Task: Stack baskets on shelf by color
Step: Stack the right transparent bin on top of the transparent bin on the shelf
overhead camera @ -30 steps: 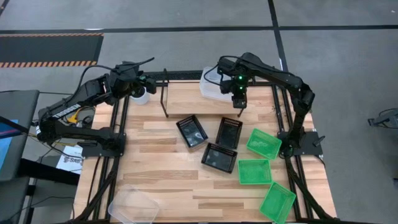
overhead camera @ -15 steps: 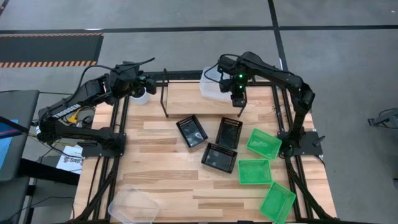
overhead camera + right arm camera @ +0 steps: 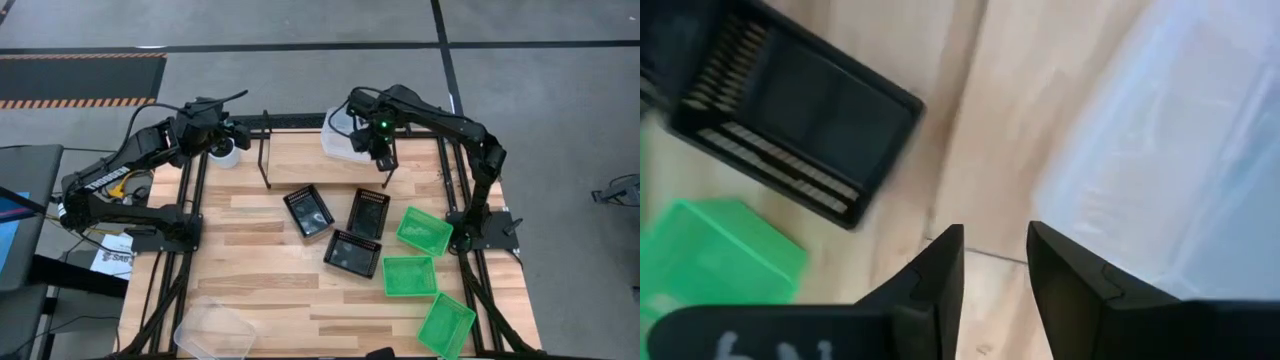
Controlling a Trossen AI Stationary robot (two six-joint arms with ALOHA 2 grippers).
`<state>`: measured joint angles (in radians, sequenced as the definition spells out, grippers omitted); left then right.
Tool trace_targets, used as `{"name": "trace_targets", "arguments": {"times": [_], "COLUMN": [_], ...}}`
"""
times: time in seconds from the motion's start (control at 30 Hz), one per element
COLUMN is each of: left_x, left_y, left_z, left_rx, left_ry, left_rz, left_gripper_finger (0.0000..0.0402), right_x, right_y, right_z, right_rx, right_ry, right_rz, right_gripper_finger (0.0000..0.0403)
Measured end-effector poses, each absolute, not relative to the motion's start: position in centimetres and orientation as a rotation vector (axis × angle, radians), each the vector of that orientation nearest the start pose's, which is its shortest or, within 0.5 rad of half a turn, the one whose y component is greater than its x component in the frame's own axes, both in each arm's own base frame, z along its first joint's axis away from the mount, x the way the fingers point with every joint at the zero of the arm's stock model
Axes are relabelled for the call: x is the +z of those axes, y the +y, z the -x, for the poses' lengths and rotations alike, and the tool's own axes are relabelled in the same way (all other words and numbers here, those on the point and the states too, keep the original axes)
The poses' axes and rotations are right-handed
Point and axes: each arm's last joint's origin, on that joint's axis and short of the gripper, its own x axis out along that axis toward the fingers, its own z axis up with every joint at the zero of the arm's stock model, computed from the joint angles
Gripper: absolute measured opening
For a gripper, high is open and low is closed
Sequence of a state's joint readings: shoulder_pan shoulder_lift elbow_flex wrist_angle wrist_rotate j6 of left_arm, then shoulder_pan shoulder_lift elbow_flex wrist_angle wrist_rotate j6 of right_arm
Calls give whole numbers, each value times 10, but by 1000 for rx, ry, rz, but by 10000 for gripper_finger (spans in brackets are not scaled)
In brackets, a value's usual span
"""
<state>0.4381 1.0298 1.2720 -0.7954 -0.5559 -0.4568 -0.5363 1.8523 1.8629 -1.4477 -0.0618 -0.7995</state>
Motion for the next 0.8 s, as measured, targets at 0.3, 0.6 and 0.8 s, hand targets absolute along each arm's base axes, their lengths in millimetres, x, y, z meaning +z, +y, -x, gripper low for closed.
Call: {"name": "trace_targets", "arguments": {"times": [0.3,0.6,0.8], "left_x": [398,398,398], "left_y": [93,93,93], "left_z": [-162,-162,-162], "left_rx": [1080,1086,1087], "left_ry": [344,342,342], "left_rz": [372,370,370], "left_gripper_finger": [283,283,283], "right_x": [315,290,298], "right_y": [-181,-186,-184], "right_z": [-304,-301,-306], "right_rx": [206,190,157], "right_ry": [1419,1473,1437], "right_rz": [305,277,285], "right_gripper_finger": [188,210,199]}}
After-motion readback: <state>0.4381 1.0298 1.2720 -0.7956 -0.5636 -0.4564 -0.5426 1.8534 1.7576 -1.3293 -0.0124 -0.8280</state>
